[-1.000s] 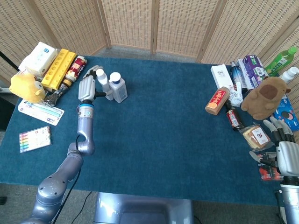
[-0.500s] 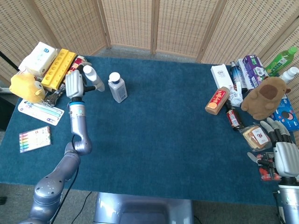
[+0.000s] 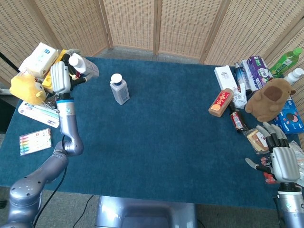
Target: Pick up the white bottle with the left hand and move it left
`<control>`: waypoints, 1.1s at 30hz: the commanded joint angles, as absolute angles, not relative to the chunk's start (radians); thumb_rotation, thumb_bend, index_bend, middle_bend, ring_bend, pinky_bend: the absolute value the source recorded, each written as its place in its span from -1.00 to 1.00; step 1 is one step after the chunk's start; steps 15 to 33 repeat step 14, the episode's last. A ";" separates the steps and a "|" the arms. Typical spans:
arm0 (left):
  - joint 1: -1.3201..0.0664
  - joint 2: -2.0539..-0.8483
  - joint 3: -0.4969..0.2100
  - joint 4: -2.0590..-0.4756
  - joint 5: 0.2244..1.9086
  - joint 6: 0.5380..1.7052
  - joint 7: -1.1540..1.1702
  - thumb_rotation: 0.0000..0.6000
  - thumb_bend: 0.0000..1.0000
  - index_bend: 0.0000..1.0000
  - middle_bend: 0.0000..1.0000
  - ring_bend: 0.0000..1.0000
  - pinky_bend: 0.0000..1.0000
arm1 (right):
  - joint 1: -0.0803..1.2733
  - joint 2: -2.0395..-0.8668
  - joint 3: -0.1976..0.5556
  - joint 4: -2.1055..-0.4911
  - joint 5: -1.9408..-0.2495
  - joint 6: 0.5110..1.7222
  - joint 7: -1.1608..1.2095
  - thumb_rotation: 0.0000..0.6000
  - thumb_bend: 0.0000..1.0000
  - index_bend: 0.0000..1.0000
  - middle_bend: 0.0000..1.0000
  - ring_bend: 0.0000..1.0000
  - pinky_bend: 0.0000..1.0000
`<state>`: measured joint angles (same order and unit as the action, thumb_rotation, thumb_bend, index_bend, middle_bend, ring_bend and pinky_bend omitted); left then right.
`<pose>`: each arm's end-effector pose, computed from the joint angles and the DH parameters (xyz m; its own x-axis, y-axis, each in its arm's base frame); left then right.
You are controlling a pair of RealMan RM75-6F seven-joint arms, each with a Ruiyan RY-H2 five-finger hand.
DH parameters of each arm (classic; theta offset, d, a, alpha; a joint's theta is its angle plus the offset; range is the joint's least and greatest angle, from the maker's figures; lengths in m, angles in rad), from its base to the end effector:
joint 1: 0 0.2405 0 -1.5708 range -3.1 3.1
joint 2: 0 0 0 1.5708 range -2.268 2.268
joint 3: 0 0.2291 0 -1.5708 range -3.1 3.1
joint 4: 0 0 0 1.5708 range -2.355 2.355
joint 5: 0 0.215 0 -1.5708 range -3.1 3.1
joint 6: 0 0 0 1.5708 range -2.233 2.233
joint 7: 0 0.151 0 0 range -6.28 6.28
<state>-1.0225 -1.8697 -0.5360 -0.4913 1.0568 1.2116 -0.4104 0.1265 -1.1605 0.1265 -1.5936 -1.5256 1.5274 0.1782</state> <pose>-0.1305 0.4806 0.1003 -0.1697 -0.4166 0.8931 0.9761 -0.1956 0.0942 -0.2671 -0.2129 0.1484 0.1915 0.1142 0.9748 -0.9744 -0.0971 0.2028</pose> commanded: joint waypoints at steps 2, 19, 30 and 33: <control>-0.974 -1.738 -0.554 -0.727 1.080 1.310 -0.317 1.00 -0.97 0.60 0.60 0.46 0.36 | 0.125 -1.160 0.123 -1.601 -1.536 1.534 0.171 1.00 -1.00 -0.73 -0.91 -1.00 -0.99; -0.925 -1.624 -0.582 -0.982 1.066 1.348 -0.181 1.00 -0.97 0.60 0.60 0.46 0.36 | 0.122 -1.156 0.115 -1.616 -1.551 1.542 0.167 1.00 -1.00 -0.72 -0.91 -1.00 -0.99; -0.925 -1.624 -0.582 -0.982 1.066 1.348 -0.181 1.00 -0.97 0.60 0.60 0.46 0.36 | 0.122 -1.156 0.115 -1.616 -1.551 1.542 0.167 1.00 -1.00 -0.72 -0.91 -1.00 -0.99; -0.925 -1.624 -0.582 -0.982 1.066 1.348 -0.181 1.00 -0.97 0.60 0.60 0.46 0.36 | 0.122 -1.156 0.115 -1.616 -1.551 1.542 0.167 1.00 -1.00 -0.72 -0.91 -1.00 -0.99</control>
